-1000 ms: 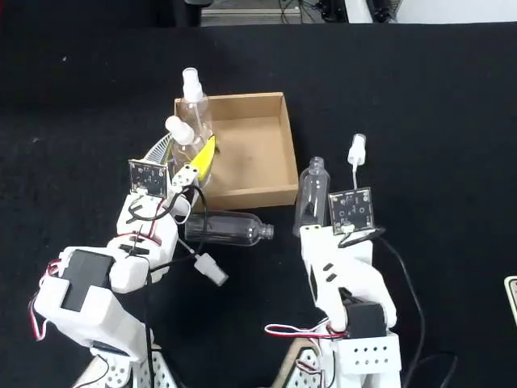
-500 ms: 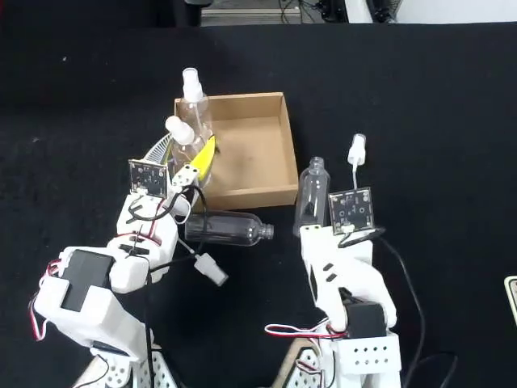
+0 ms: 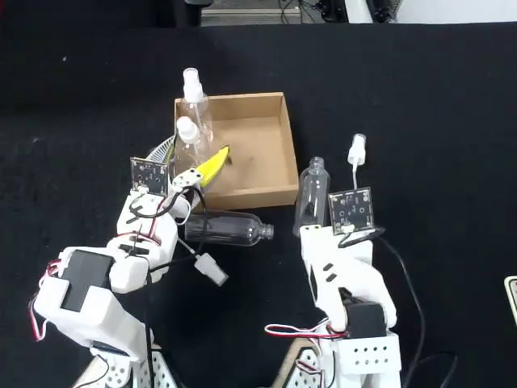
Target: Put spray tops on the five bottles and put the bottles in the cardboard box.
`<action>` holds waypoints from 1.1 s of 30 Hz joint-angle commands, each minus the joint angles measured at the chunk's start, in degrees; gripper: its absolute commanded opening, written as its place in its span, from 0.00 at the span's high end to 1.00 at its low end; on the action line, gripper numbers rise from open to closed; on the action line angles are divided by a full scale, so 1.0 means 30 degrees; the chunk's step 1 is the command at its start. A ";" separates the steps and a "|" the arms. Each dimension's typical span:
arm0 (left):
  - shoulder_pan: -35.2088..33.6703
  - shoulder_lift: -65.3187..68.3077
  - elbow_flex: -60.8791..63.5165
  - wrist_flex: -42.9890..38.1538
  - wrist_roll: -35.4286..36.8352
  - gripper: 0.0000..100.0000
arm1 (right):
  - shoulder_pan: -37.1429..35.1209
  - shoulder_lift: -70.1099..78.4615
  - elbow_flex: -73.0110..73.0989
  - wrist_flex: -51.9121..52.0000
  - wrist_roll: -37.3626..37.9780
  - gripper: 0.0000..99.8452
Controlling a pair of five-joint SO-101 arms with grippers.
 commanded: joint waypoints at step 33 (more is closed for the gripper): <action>-0.0073 -0.9524 0.2447 0.9963 0.0176 0.65 | 0.0322 -0.1861 -0.0132 -0.0557 0.0029 0.86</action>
